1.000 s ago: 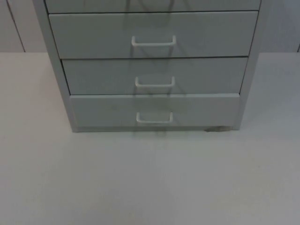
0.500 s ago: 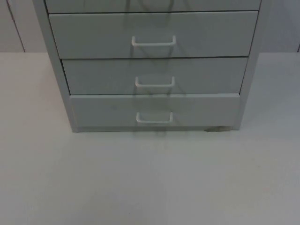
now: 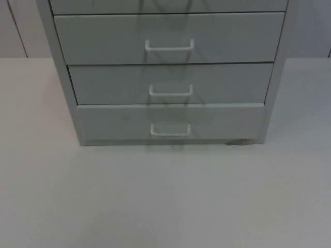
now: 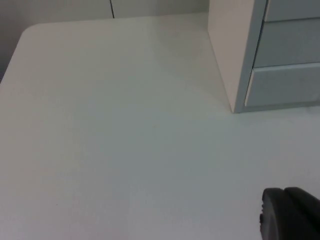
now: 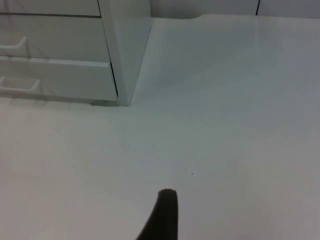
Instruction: Open the drawer with the left hand, place the block into the drawer with the right hand, then close the drawer with the left hand.
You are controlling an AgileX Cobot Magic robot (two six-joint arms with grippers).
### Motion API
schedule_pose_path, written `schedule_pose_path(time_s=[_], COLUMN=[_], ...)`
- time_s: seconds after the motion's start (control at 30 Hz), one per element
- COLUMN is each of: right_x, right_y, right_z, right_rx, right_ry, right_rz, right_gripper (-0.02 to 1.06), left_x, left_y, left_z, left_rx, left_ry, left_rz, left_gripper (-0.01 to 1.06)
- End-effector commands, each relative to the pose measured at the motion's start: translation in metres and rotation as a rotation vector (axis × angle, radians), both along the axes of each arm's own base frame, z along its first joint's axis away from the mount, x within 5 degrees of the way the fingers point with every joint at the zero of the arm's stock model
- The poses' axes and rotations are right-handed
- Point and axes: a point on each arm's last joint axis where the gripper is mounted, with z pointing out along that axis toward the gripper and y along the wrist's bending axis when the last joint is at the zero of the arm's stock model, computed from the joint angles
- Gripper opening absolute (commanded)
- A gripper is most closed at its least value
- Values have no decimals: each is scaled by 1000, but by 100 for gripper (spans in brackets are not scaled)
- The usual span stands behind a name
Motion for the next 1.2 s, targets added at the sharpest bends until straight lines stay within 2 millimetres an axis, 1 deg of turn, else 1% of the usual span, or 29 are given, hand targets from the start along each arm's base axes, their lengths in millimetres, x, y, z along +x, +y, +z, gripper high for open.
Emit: schedule_pose_path(time_s=[0.0, 0.03, 0.07, 0.13, 0.17, 0.2, 0.23, 1.17], right_x=[0, 0, 0, 0, 0, 0, 0, -1], right_y=[-1, 0, 0, 0, 0, 0, 0, 1], right_z=[0, 0, 0, 0, 0, 0, 0, 0], right_rx=[-11, -6, -6, -6, -6, -6, -6, 2], right_ry=[-8, -7, -7, -7, -7, -7, -7, -6], right_rz=[-6, -3, -3, -3, -3, -3, -3, 2], right_gripper=[78, 82, 89, 105, 105, 105, 105, 105], left_x=[0, 0, 0, 0, 0, 0, 0, 0], left_y=[0, 0, 0, 0, 0, 0, 0, 0], left_z=[-2, -2, -2, -2, -2, -2, -2, -2], left_rx=[-6, -6, -6, -6, -6, -6, -6, -8], left_ry=[4, 4, 4, 4, 4, 4, 4, 4], left_rz=[6, 6, 6, 6, 6, 6, 6, 5], left_gripper=[8, 20, 33, 67, 87, 87, 105, 105])
